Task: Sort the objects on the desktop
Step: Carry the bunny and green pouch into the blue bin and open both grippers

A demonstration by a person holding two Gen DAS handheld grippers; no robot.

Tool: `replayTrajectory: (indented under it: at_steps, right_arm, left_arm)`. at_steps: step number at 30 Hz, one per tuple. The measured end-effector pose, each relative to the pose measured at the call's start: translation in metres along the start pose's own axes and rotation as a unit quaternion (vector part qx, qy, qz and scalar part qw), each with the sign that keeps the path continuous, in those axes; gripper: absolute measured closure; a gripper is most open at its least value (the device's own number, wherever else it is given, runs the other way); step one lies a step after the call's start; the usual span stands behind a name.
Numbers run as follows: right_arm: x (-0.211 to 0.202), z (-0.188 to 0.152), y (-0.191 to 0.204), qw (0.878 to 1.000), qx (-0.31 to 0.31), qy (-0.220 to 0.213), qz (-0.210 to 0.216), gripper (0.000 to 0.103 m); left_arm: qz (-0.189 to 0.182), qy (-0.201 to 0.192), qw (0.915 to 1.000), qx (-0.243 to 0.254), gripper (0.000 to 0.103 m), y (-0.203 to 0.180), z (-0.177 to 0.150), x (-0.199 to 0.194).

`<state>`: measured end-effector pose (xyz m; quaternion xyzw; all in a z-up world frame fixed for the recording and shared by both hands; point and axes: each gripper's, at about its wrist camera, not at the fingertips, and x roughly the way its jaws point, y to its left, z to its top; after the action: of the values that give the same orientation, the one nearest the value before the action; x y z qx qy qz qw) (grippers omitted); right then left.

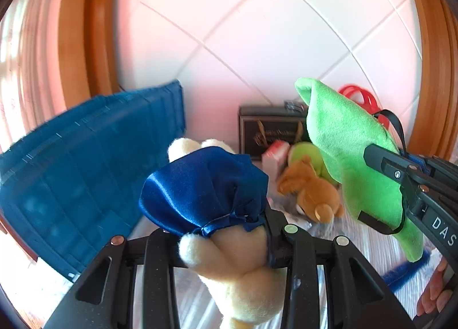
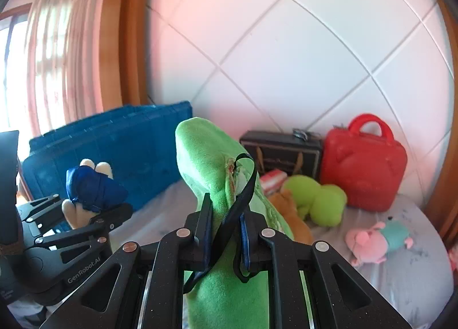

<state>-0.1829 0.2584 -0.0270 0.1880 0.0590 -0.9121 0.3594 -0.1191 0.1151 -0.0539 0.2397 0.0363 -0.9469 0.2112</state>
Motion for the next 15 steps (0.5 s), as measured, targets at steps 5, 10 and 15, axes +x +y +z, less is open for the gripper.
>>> replayTrajectory:
  at_steps: [5, 10, 15]
  right_arm:
    - [-0.009, 0.029, 0.039, 0.999, -0.017, -0.026, 0.023, 0.087]
    - [-0.008, 0.065, 0.096, 0.996, -0.032, -0.06, 0.05, 0.087]
    - [0.009, 0.102, 0.175, 0.992, -0.05, -0.085, 0.081, 0.087]
  left_arm:
    - [0.022, -0.038, 0.999, -0.006, 0.069, 0.037, 0.024, -0.028]
    - [0.059, -0.08, 0.9951, -0.003, 0.069, 0.099, 0.051, -0.053]
    - [0.096, -0.102, 0.9901, -0.008, 0.069, 0.183, 0.078, -0.059]
